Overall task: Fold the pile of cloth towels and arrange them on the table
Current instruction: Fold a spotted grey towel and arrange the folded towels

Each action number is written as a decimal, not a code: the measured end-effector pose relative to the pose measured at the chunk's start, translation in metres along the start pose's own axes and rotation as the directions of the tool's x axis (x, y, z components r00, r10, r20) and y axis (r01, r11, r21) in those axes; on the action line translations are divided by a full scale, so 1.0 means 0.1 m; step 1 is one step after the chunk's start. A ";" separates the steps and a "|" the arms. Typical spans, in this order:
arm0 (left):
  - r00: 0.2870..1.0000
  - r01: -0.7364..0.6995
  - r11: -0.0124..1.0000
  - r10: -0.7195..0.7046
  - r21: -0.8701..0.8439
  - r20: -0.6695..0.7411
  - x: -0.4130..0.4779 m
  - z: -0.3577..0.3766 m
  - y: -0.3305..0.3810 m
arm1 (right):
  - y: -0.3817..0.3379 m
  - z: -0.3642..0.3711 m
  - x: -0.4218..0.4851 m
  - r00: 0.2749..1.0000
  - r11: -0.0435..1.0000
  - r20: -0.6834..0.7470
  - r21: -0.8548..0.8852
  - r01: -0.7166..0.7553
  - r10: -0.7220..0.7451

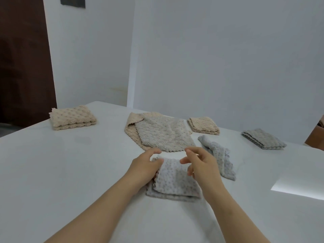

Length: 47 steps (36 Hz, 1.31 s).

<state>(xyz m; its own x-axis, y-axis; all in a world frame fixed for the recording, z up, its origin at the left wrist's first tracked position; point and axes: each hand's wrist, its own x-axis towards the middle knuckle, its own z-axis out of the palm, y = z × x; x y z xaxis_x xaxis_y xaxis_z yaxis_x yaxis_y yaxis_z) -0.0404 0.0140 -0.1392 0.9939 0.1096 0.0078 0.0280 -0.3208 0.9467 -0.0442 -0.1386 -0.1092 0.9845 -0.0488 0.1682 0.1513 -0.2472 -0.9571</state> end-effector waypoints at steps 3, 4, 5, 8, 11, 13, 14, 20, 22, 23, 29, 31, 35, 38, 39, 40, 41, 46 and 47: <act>0.998 -0.059 0.991 0.060 0.117 -0.007 0.00 0.01 -0.02 | 0.15 -0.08 -0.03 0.993 0.981 -0.075 -0.180 0.074 -0.089; 0.998 -0.065 0.988 0.068 0.141 -0.015 0.00 0.01 -0.02 | 0.20 -0.10 -0.05 0.991 0.970 -0.083 -0.228 0.083 -0.104; 0.997 -0.066 0.986 0.070 0.152 -0.019 -0.01 0.00 -0.02 | 0.23 -0.11 -0.06 0.990 0.957 -0.082 -0.275 0.087 -0.113; 0.999 -0.048 0.984 0.052 0.173 -0.016 0.00 -0.04 -0.01 | 0.29 -0.13 -0.08 0.989 0.899 -0.021 -0.420 0.126 -0.148; 1.000 -0.028 0.973 0.030 0.229 -0.003 0.00 -0.09 0.00 | 0.30 -0.13 -0.08 0.982 0.826 0.084 -0.530 0.189 -0.170; 1.000 -0.027 0.961 0.025 0.276 0.009 -0.01 -0.11 0.01 | 0.32 -0.12 -0.08 0.972 0.762 0.157 -0.604 0.233 -0.172; 0.999 -0.039 0.936 0.041 0.349 0.002 -0.01 -0.12 0.02 | 0.33 -0.12 -0.08 0.967 0.738 0.174 -0.624 0.256 -0.188; 0.962 -0.219 0.669 0.272 0.710 0.041 -0.04 0.04 0.00 | 0.31 0.00 -0.03 0.926 0.652 0.232 -0.659 0.375 -0.298; 0.966 -0.258 0.562 0.175 0.786 0.192 -0.03 0.12 -0.06 | 0.38 0.03 -0.01 0.923 0.576 0.359 -0.730 0.369 -0.136; 0.966 -0.254 0.526 0.101 0.812 0.236 -0.03 0.14 -0.09 | 0.40 0.04 0.00 0.916 0.557 0.397 -0.748 0.362 -0.063; 0.972 -0.182 0.479 -0.045 0.859 0.231 -0.06 0.12 -0.11 | 0.46 0.06 0.05 0.899 0.520 0.430 -0.788 0.329 0.084; 0.972 -0.171 0.463 -0.065 0.870 0.225 -0.07 0.12 -0.11 | 0.47 0.07 0.04 0.897 0.510 0.431 -0.797 0.324 0.104; 0.969 -0.196 0.411 -0.059 0.890 0.241 -0.07 0.13 -0.10 | 0.45 0.08 0.04 0.891 0.488 0.433 -0.812 0.319 0.138; 0.966 -0.207 0.399 -0.061 0.893 0.252 -0.08 0.12 -0.07 | 0.43 0.09 0.03 0.890 0.487 0.431 -0.815 0.314 0.147; 0.969 -0.204 0.402 -0.050 0.893 0.244 -0.09 0.12 -0.08 | 0.43 0.08 0.01 0.893 0.491 0.426 -0.814 0.310 0.142; 0.972 -0.201 0.410 -0.030 0.890 0.234 -0.11 0.13 -0.08 | 0.43 0.08 0.00 0.898 0.494 0.420 -0.813 0.307 0.133; 0.974 -0.201 0.418 -0.008 0.886 0.225 -0.13 0.13 -0.10 | 0.43 0.08 -0.02 0.902 0.497 0.413 -0.813 0.304 0.123; 0.972 -0.227 0.452 0.051 0.863 0.229 -0.17 0.12 -0.13 | 0.42 0.05 -0.08 0.920 0.496 0.380 -0.821 0.284 0.101; 0.970 -0.234 0.460 0.047 0.856 0.240 -0.18 0.11 -0.13 | 0.41 0.05 -0.10 0.921 0.497 0.375 -0.822 0.277 0.106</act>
<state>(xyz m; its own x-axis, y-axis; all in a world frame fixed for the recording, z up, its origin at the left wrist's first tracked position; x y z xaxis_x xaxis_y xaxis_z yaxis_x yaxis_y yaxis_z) -0.0576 0.0055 -0.1554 0.9906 -0.1344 -0.0250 -0.1288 -0.9790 0.1582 -0.0472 -0.1439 -0.1513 0.9559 0.2915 -0.0349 0.2757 -0.9320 -0.2352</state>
